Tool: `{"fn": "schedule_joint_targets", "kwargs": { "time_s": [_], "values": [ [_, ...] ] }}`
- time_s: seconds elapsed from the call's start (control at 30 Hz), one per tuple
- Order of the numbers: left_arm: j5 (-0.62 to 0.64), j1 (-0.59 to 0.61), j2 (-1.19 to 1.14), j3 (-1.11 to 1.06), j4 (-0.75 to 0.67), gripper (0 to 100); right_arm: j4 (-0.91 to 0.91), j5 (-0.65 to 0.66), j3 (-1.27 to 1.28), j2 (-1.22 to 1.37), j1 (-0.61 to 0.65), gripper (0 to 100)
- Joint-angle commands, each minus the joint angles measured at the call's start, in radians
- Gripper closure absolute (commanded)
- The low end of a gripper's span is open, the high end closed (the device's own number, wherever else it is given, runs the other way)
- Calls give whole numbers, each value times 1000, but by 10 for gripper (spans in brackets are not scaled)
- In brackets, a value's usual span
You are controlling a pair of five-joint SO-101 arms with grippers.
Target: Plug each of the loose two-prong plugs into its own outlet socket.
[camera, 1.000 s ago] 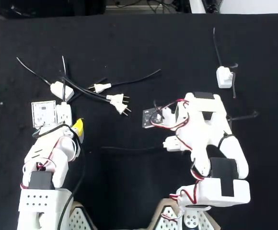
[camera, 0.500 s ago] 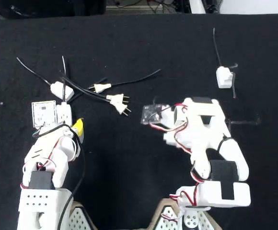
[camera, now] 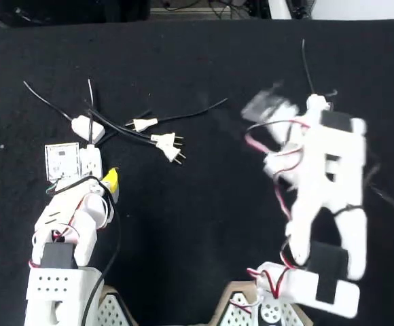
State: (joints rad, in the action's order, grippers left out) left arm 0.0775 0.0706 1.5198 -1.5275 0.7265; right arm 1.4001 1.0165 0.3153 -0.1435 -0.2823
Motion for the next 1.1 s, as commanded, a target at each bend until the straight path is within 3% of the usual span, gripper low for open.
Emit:
{"fn": "schedule_joint_targets", "kwargs": {
  "time_s": [0.0, 0.13, 0.43, 0.8, 1.07],
  "values": [
    [-3, -7, 8, 10, -12, 820, -75, -282, -179, -61, -118, 987],
    [-3, -5, 8, 8, -12, 820, -157, -493, -334, 19, -230, 987],
    [-40, -10, 8, -1, -14, 820, -150, -661, -811, 481, -305, 988],
    [-48, -10, 8, -2, -14, 820, 181, -672, -1388, 740, -215, 988],
    [-49, -10, 8, -2, -14, 820, 181, -674, -1474, 935, -103, 988]
  ]
}}
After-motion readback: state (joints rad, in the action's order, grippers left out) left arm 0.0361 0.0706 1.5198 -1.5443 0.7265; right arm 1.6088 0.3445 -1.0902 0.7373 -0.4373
